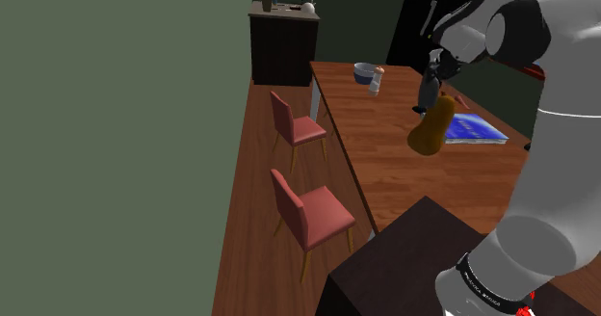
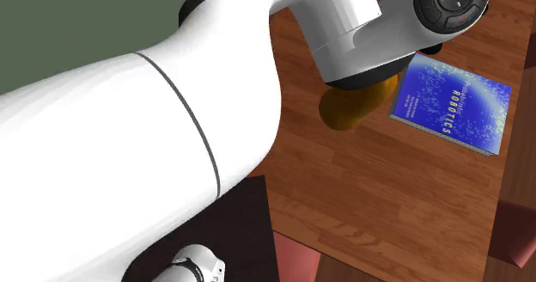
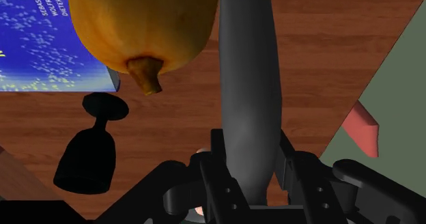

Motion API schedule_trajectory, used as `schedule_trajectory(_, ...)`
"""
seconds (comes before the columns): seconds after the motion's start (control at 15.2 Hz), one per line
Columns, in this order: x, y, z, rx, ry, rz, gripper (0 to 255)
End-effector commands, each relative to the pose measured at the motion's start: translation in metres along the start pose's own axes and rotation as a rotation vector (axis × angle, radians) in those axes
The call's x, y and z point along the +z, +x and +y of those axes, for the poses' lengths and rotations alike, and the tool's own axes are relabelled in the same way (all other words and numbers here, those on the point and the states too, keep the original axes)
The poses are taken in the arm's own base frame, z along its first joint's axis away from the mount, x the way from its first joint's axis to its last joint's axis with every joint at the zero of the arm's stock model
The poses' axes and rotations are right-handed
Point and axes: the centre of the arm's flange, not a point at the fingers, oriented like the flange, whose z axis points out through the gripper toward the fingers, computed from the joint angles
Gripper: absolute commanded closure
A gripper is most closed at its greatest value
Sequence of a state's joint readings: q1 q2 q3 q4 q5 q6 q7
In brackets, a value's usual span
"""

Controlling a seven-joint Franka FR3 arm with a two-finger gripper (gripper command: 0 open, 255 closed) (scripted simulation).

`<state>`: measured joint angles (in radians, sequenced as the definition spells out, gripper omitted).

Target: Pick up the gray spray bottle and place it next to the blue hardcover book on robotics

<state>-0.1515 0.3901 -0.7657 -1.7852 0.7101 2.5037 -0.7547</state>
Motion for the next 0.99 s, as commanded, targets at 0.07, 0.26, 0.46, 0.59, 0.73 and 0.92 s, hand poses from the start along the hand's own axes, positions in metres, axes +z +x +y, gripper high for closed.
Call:
schedule_trajectory(0.07,0.032,0.008,0.022,0.001,0.002,0.001,255)
schedule_trajectory(0.26,0.064,0.017,0.043,0.001,0.002,0.001,255)
schedule_trajectory(0.46,0.096,0.025,0.065,0.001,0.002,0.001,255)
schedule_trajectory(0.59,0.117,0.031,0.08,0.001,0.002,0.001,255)
schedule_trajectory(0.73,0.139,0.037,0.094,0.001,0.002,0.001,255)
schedule_trajectory(0.92,0.161,0.035,0.103,0.001,0.002,0.001,255)
